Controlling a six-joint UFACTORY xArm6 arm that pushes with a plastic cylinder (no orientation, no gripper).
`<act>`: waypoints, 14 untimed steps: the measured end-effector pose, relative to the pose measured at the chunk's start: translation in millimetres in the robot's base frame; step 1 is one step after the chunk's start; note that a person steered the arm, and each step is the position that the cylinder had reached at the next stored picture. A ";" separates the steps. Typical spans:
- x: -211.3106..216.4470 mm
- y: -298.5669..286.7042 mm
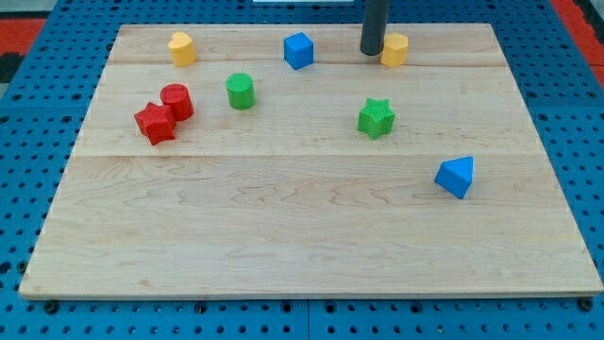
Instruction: Point your arm at the green circle
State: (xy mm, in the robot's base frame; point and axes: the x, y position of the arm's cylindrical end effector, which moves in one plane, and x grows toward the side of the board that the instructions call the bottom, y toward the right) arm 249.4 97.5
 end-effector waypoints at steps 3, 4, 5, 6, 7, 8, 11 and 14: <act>16.0 -121.8; 27.4 -83.6; 27.8 -42.4; 43.1 -41.9; 52.3 -60.6; 52.3 -80.8; 52.3 -117.0; 52.4 -144.2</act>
State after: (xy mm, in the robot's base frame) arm 301.8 -46.7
